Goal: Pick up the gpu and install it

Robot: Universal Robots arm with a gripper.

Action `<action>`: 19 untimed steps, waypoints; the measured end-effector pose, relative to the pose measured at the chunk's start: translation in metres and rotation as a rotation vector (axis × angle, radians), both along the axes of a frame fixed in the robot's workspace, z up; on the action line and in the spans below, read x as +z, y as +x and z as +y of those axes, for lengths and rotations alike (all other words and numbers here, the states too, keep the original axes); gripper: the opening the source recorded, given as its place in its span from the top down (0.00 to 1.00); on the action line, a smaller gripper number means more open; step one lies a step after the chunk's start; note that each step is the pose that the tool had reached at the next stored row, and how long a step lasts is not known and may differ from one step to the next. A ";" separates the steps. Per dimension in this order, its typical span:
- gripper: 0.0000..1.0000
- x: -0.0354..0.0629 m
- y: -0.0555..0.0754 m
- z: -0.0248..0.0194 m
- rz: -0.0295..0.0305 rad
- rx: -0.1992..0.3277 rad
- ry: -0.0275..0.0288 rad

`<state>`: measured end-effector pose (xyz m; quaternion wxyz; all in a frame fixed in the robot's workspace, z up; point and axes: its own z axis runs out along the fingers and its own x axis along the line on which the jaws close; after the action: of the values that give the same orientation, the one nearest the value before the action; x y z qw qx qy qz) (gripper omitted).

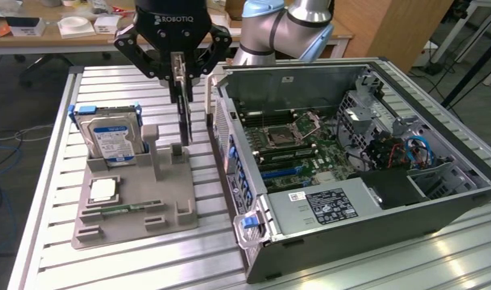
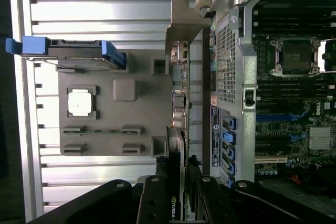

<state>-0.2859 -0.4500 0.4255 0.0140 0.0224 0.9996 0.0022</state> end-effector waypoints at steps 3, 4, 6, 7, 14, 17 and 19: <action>0.74 0.0000 0.001 0.0001 0.0000 0.000 0.0000; 0.74 0.0000 0.002 0.0001 0.0001 0.000 0.0000; 0.74 0.0000 0.003 0.0002 0.0000 0.000 0.0000; 0.74 0.0000 0.003 0.0001 0.0000 0.000 -0.0001; 0.74 0.0000 0.007 0.0003 0.0000 0.000 0.0000; 0.74 0.0000 0.009 0.0004 0.0000 0.000 0.0000; 0.74 0.0000 0.010 0.0004 0.0000 0.000 0.0000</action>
<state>-0.2760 -0.4496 0.4255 0.0140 0.0224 0.9996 0.0022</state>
